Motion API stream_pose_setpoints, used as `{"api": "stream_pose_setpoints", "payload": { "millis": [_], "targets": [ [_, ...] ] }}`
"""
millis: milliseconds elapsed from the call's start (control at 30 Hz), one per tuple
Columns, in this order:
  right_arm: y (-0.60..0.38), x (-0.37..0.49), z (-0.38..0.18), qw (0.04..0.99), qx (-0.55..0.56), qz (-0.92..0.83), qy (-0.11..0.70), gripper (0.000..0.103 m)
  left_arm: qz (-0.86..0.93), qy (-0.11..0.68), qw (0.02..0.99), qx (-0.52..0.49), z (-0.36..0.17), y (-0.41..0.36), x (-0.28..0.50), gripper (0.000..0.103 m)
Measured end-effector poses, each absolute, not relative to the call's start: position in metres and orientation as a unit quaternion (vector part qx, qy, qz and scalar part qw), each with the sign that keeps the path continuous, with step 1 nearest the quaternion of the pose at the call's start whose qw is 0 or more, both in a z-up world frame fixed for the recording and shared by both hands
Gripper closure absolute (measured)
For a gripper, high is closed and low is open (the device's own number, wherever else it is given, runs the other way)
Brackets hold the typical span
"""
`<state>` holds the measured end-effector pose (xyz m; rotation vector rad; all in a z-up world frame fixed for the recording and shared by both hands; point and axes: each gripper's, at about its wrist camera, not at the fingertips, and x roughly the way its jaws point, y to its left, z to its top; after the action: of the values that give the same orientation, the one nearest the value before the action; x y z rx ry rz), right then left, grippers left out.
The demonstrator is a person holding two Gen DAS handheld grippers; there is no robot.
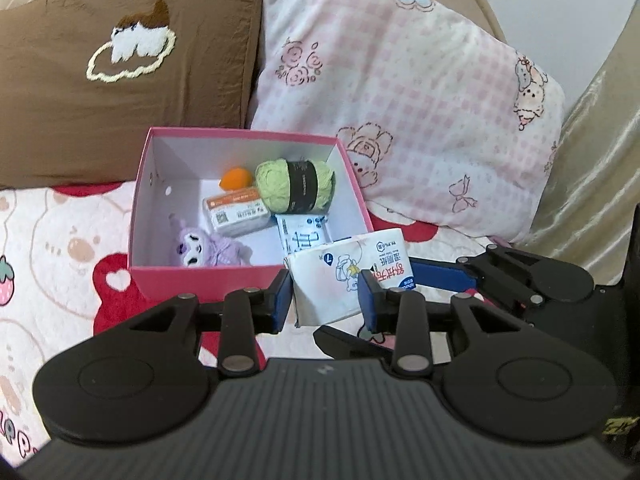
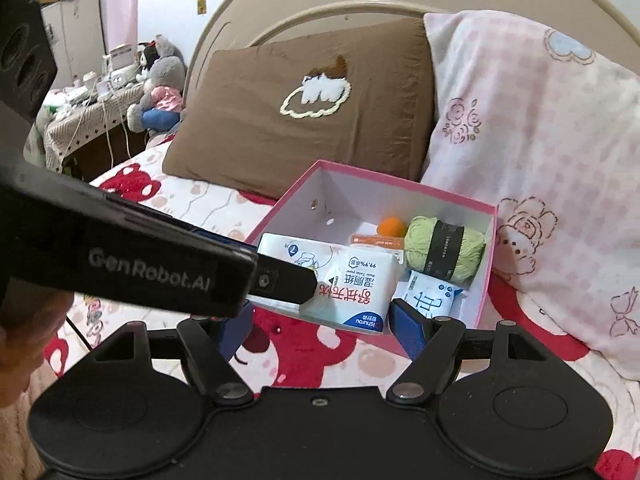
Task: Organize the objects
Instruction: 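Lift the tissue pack with the left gripper and carry it over the box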
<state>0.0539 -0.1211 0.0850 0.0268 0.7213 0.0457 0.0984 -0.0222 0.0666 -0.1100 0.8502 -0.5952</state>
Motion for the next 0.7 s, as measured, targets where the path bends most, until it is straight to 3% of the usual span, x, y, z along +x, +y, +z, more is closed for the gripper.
{"api": "stream_pose_setpoints", "payload": {
  "millis": [700],
  "targets": [
    [-0.154, 0.108, 0.095, 0.934, 0.002, 0.013, 0.358, 0.024, -0.277, 0.402, 0.871, -0.057, 0.076, -0.043, 0.163, 0.069]
  ]
}}
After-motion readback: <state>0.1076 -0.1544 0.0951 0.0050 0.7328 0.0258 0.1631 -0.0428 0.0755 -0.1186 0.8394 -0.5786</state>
